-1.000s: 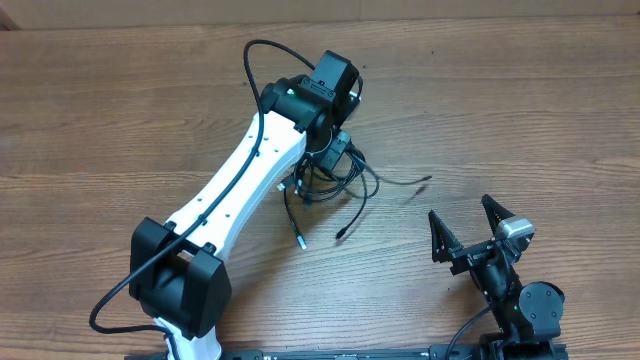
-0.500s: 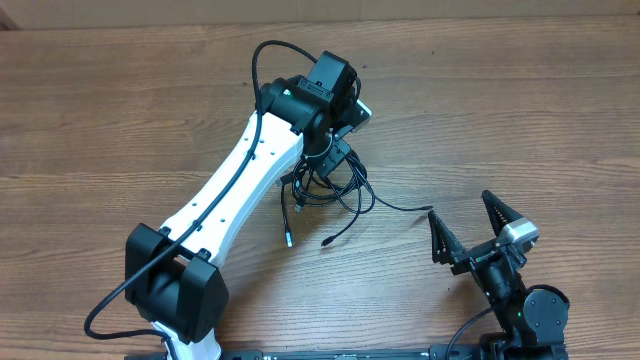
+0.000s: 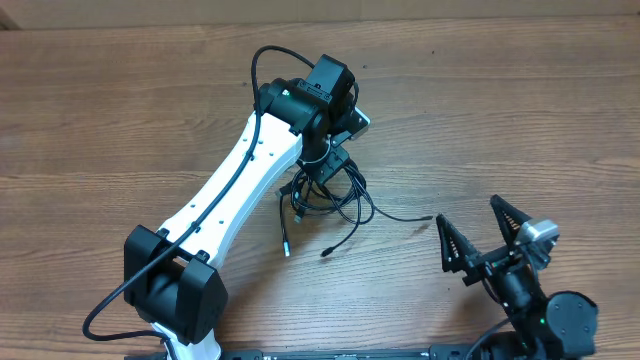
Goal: Untangle cables
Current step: 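Lift the gripped cable bundle upward with the left gripper, then move the right gripper to the hanging cables below the left gripper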
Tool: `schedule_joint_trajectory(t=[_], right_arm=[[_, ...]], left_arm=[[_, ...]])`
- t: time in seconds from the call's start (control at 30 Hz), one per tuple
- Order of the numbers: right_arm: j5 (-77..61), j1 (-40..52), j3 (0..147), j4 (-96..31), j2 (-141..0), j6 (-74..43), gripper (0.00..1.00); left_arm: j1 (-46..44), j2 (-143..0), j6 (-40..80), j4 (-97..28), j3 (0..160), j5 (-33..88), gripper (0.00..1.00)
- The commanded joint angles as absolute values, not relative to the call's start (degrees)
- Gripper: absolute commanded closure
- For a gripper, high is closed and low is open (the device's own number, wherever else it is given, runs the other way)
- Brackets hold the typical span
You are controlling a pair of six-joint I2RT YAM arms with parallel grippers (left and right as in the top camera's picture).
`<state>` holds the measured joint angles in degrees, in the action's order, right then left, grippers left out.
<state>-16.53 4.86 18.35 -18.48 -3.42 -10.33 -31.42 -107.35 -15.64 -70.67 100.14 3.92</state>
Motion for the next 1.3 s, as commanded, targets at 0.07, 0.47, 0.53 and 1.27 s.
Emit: schedule_joint_trajectory(t=[0.07,0.47,0.53,1.27], right_arm=[[-16.8,4.8,29.8,-25.6,-12.2,-10.4,0.00],[-32.4,4.8,45.1,-34.4,-35.2,-10.5,0.00],[-35.4,4.8,45.1,-33.5,-37.2,-10.5,0.00],[-52.8,4.8,45.1,-33.5,-47.8,-7.2,0.11]], left_arm=[[-31.2,-105.3,-15.8,-70.7,102.0,8.1,0.96],[-31.2,-105.3,-14.5,-70.0,102.0,10.2,0.96],[-31.2,-105.3,-14.5,-69.8,102.0,11.2,0.96],[-31.2,-105.3,-17.8,-67.1,102.0,21.1,0.95]])
